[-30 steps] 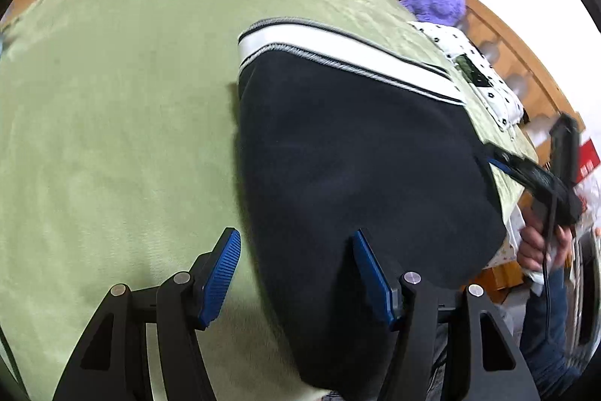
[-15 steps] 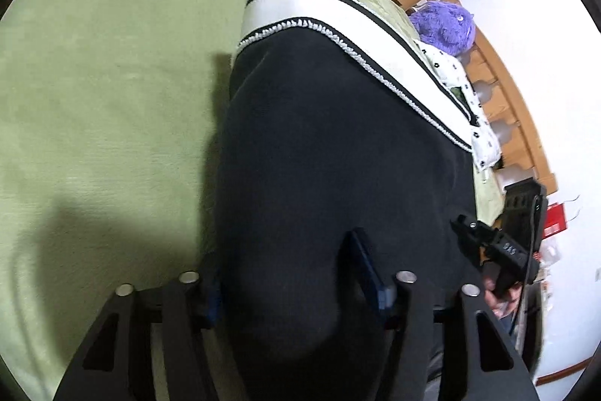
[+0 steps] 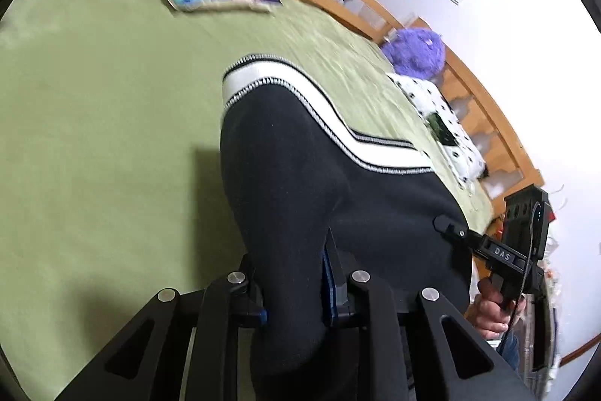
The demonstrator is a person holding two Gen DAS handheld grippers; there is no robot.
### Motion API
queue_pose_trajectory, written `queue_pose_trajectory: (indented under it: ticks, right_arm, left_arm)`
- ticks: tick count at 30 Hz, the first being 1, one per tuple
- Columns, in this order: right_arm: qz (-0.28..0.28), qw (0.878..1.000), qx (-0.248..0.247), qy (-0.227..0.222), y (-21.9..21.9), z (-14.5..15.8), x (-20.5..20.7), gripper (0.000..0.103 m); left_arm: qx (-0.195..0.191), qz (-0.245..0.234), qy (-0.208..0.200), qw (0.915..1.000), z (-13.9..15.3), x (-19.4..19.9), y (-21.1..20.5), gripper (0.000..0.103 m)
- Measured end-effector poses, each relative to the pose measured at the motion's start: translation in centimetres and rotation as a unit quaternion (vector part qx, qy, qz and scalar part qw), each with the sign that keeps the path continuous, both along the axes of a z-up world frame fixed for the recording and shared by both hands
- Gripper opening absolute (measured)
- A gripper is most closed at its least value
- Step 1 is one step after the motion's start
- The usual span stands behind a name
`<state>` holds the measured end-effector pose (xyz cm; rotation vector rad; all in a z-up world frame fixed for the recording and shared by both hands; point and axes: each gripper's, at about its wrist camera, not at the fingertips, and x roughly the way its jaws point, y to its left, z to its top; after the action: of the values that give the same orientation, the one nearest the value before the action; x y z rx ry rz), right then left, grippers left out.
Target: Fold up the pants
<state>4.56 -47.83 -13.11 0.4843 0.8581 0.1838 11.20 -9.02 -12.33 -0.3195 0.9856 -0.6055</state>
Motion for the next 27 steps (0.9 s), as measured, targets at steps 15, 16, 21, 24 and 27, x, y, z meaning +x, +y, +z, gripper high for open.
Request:
queue_pose_trajectory:
  ticks: [15, 16, 21, 24, 27]
  right_arm:
    - [0.103, 0.995, -0.009, 0.011, 14.9, -4.0, 9.1, 0.035]
    - [0.099, 0.994, -0.032, 0.024, 15.0, -4.7, 9.4, 0.04]
    - [0.067, 0.992, -0.102, 0.042, 15.5, -3.4, 8.6, 0.063]
    - [0.044, 0.99, -0.132, 0.008, 15.6, -1.0, 5.9, 0.061]
    - [0.047, 0.992, -0.118, -0.026, 16.3, 0.7, 2.9, 0.061]
  left_arm:
    - [0.066, 0.091, 0.049, 0.9924, -4.8, 4.8, 14.5, 0.04]
    - [0.078, 0.089, 0.047, 0.9919, -5.1, 4.7, 14.0, 0.045]
    - [0.141, 0.079, 0.024, 0.9865, -3.8, 1.8, 13.9, 0.056]
    - [0.151, 0.077, -0.008, 0.9855, -2.0, -1.5, 14.9, 0.063]
    - [0.144, 0.061, -0.025, 0.9873, -1.2, -4.6, 15.2, 0.073]
